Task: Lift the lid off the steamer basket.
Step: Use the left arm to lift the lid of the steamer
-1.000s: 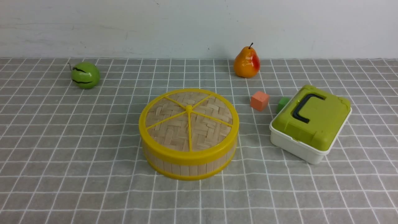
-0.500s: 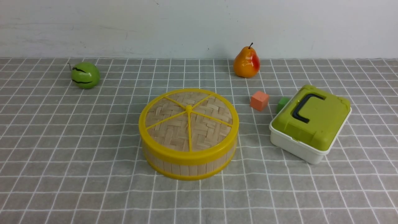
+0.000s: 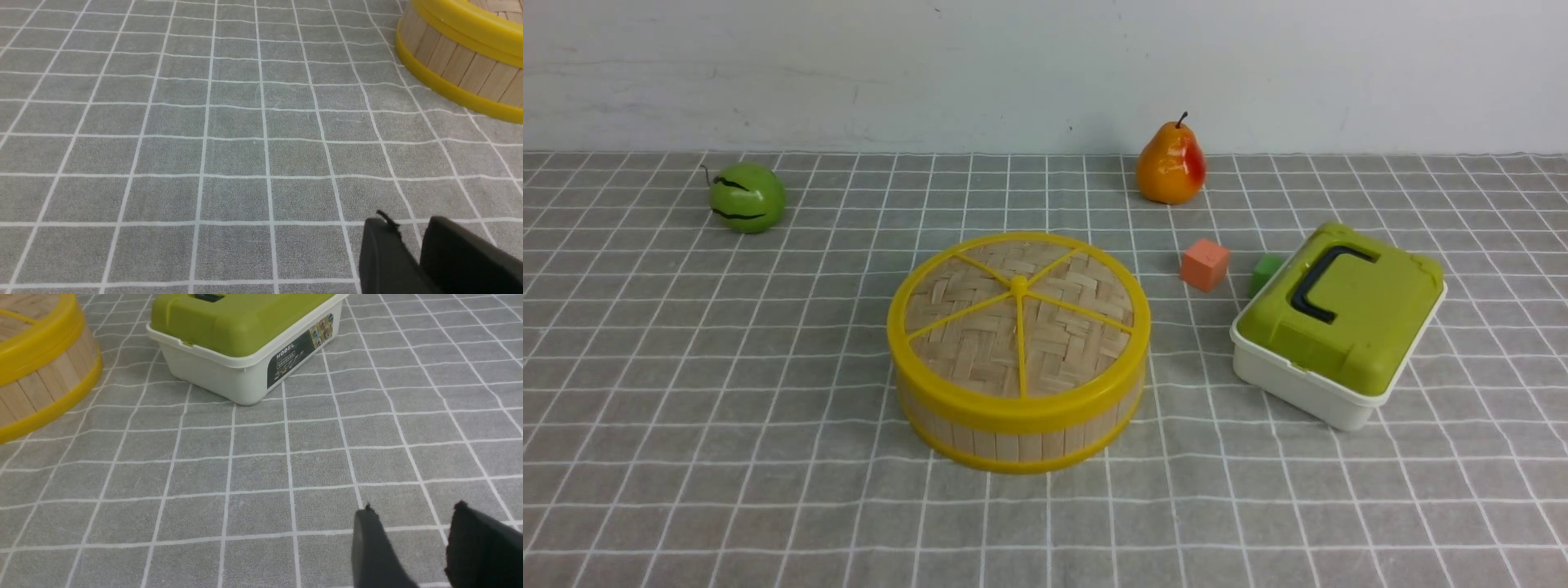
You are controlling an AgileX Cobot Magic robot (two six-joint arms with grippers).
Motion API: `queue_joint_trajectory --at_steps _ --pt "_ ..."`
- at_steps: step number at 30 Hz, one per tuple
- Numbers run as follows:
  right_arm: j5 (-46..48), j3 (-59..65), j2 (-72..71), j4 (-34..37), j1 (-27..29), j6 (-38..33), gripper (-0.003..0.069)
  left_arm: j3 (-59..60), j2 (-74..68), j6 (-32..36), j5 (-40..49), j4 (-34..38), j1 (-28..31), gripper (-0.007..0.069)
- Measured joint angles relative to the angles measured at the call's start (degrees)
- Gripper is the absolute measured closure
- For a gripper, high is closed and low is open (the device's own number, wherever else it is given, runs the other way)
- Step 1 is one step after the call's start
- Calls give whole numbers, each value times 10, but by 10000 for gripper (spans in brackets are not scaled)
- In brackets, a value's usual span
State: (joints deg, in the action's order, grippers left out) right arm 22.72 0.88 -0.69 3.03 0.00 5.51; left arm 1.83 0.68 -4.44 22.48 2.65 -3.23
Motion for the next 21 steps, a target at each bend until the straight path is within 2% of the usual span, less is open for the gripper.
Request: queue_joint_trajectory --at_steps 7,10,15,17,19,21 --pt "0 0 0 0 0 0 417 0 0 0 -1 0 0 480" --pt "0 0 0 0 0 0 417 0 0 0 -36 2 0 478" --pt "0 0 0 0 0 0 417 0 0 0 -152 4 0 476" --pt "0 0 0 0 0 0 417 0 0 0 -244 4 0 473" --pt "0 0 0 0 0 0 417 0 0 0 -284 4 0 470" --pt "0 0 0 0 0 0 417 0 0 0 -363 4 0 469"
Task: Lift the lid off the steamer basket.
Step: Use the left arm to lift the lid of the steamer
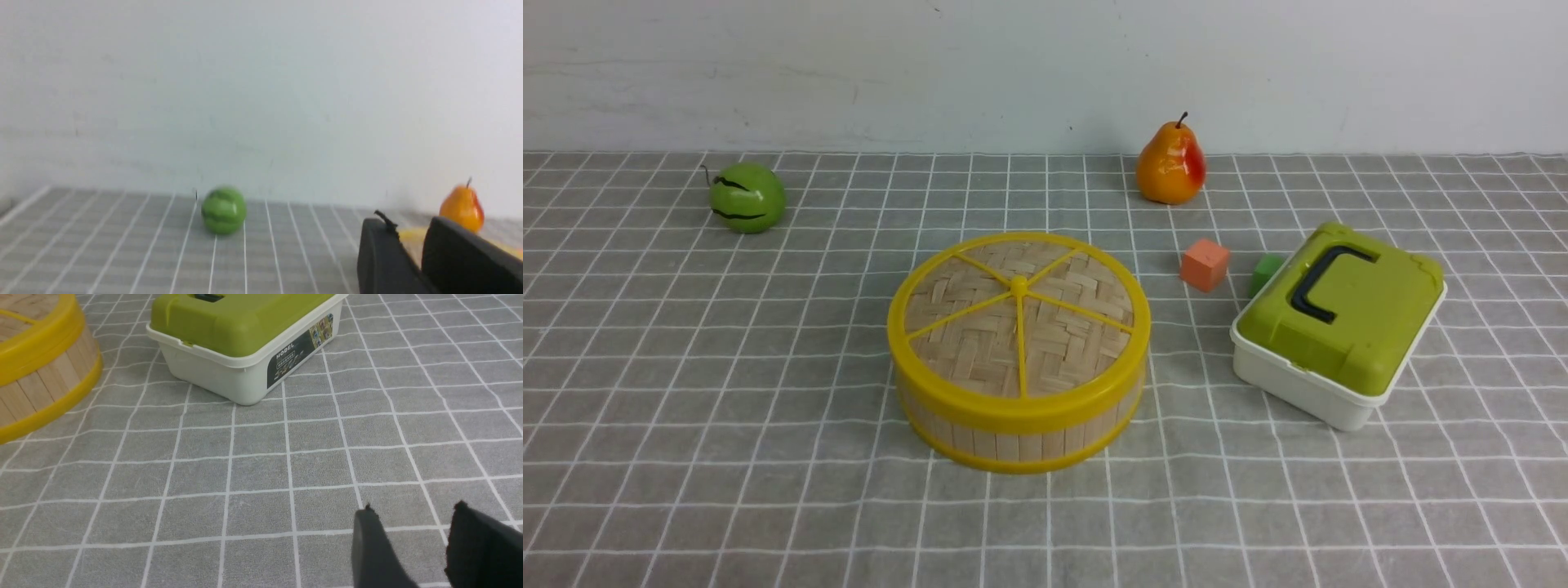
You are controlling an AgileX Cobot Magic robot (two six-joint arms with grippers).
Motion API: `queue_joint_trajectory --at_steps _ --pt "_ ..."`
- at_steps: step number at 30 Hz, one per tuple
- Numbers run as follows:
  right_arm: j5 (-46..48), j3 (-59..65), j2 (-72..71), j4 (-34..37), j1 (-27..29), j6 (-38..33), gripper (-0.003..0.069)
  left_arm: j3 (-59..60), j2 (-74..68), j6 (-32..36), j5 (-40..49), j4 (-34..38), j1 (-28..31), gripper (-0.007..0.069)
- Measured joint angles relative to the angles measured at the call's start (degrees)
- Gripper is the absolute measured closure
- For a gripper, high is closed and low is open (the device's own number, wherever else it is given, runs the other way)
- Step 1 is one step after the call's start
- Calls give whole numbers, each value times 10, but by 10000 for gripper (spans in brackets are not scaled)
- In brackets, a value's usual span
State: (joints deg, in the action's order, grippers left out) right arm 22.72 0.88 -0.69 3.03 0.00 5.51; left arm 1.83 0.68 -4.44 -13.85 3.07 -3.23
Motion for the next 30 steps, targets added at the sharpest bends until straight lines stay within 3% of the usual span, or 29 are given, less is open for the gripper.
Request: queue_joint_trajectory --at_steps 7,11,14,17,23,26,30 --pt "0 0 0 0 0 0 417 0 0 -50 -165 11 0 466" --pt "0 0 0 0 0 0 417 -19 0 -100 -179 39 0 469" --pt "0 0 0 0 0 0 417 -109 -2 -107 -82 81 0 531" --pt "0 0 0 0 0 0 417 -234 -52 -59 21 99 0 637" --pt "0 0 0 0 0 0 417 -432 -244 26 95 101 0 637" --pt "0 0 0 0 0 0 417 -515 -343 38 129 101 0 637" --pt "0 0 0 0 0 0 417 -630 -473 44 240 101 0 637"
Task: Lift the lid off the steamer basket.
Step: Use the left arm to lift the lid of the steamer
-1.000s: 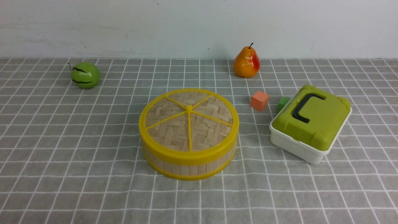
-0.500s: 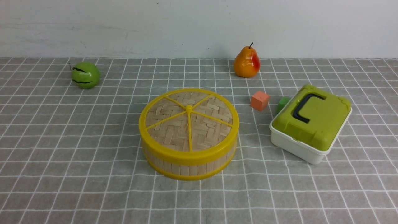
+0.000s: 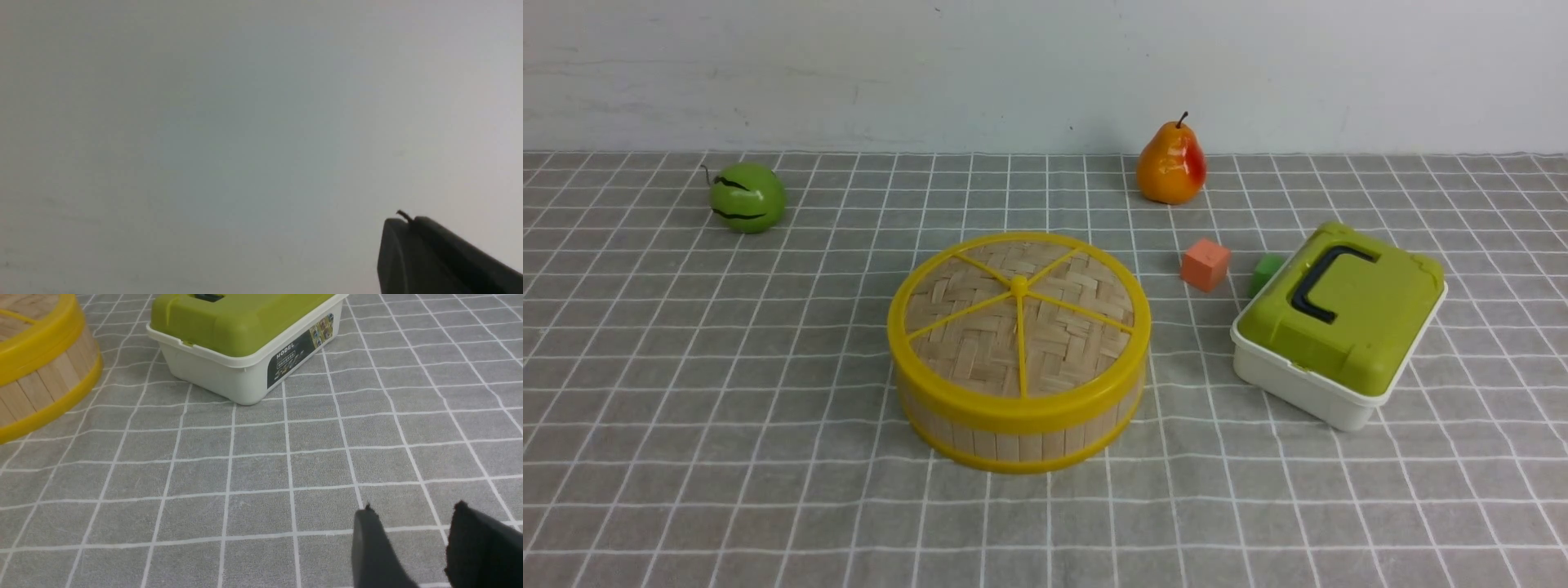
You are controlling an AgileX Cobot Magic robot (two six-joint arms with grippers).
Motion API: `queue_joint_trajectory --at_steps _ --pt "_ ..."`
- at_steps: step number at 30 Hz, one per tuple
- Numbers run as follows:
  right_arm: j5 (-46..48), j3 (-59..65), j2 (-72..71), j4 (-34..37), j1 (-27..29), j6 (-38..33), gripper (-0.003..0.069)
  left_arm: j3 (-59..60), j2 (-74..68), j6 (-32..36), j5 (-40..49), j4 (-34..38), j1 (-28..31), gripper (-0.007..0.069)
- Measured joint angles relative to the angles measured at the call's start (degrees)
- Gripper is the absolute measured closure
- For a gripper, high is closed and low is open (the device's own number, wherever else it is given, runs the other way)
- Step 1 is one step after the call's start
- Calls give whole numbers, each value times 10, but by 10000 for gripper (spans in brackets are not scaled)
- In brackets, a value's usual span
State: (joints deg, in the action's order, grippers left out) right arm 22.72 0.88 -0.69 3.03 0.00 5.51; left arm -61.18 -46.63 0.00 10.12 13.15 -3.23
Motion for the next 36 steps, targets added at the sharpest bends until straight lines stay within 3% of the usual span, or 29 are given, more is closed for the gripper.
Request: queue_joint_trajectory --at_steps 1,5,6,8,13,15,18,22,26,32,36 --pt "0 0 0 0 0 0 417 -69 -61 0 82 0 0 637" --pt "0 0 0 0 0 0 417 -181 -180 0 214 0 0 637" --pt "0 0 0 0 0 0 417 -264 -254 0 303 9 0 637" --pt "0 0 0 0 0 0 417 -346 -333 0 397 28 0 637" --pt "0 0 0 0 0 0 417 -494 -480 -22 538 48 -22 637" --pt "0 0 0 0 0 0 417 -565 -552 -33 593 36 -59 637" --pt "0 0 0 0 0 0 417 -633 -631 -50 610 2 -107 637" --pt "0 0 0 0 0 0 417 -709 -725 -67 612 -106 -193 612" --pt "0 0 0 0 0 0 417 -718 -755 -68 612 -152 -236 519" --pt "0 0 0 0 0 0 417 -688 -761 -69 612 -166 -271 267" --pt "0 0 0 0 0 0 417 -647 -761 -53 612 -170 -277 239"
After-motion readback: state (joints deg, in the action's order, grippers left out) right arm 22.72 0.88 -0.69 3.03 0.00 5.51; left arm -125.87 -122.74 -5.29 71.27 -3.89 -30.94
